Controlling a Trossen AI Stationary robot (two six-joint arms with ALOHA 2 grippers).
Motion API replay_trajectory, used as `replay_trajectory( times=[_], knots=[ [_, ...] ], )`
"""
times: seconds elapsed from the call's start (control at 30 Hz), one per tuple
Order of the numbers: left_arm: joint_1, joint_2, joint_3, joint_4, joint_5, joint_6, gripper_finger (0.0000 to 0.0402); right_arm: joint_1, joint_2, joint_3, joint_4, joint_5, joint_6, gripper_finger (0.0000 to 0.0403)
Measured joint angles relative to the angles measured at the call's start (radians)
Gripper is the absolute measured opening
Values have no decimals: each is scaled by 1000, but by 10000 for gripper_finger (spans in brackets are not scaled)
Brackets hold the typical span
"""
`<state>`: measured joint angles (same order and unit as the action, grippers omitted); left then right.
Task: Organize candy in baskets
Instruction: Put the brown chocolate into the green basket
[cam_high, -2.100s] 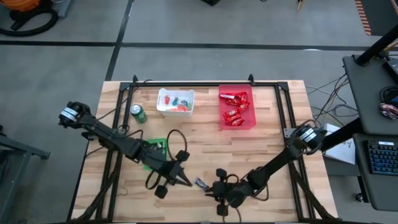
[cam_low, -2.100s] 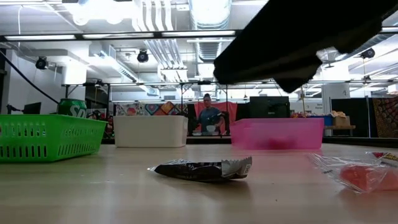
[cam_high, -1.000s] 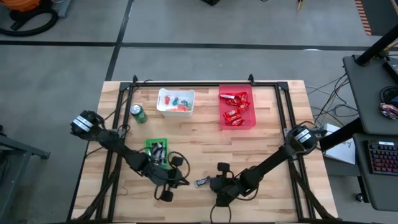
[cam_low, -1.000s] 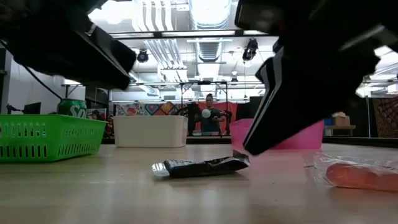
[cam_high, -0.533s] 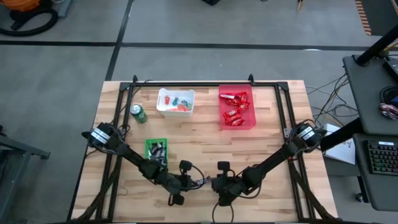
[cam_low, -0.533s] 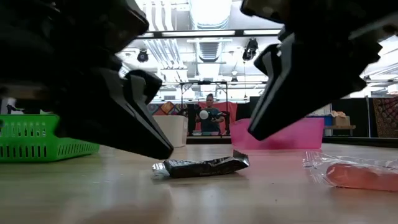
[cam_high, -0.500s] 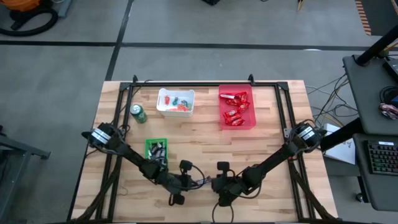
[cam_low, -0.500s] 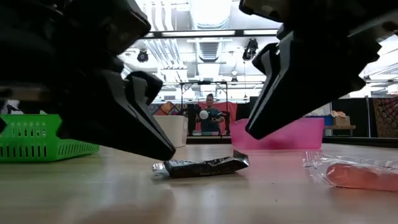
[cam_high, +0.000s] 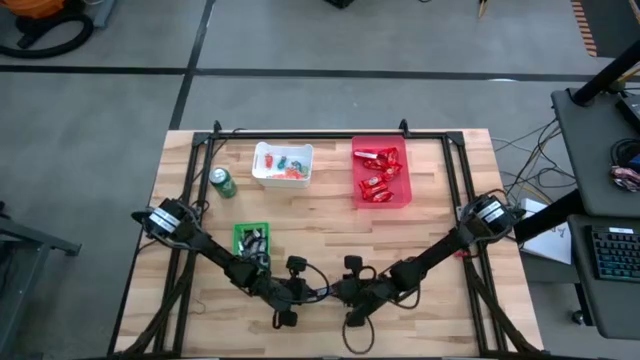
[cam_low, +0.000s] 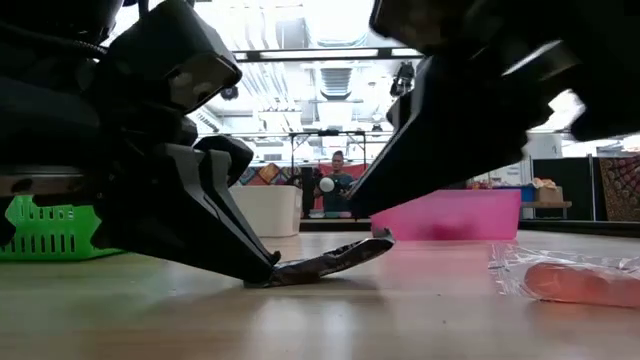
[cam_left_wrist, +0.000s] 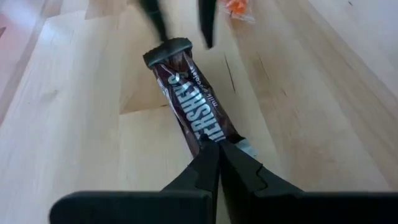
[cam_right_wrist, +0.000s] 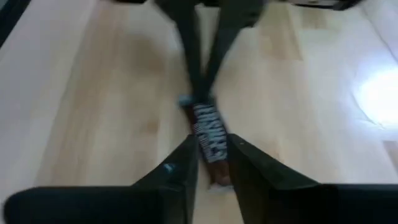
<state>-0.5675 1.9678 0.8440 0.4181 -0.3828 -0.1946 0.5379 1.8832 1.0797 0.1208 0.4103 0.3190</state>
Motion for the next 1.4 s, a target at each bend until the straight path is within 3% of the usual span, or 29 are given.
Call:
replay_trajectory(
  times=[0.17, 0.33, 0.57, 0.83, 1.17, 1.4],
  knots=[
    [-1, 16, 0, 9, -3, -10, 0, -35, 0, -34, 30, -22, 37, 142],
    [-1, 18, 0, 2, -2, -20, 0, -60, 0, -78, 143, -122, 14, 204],
    [0, 19, -2, 0, 0, -28, 0, -73, 2, -127, 181, -149, 2, 244],
    [0, 20, -4, 6, 1, -27, 0, -74, 9, -154, 245, -149, -21, 234],
    [0, 20, -4, 10, 3, -28, 0, -76, 126, -153, 441, -138, -32, 209],
    [0, 20, -5, 13, 3, -29, 0, -82, 126, -153, 441, -148, -43, 142]
  ],
)
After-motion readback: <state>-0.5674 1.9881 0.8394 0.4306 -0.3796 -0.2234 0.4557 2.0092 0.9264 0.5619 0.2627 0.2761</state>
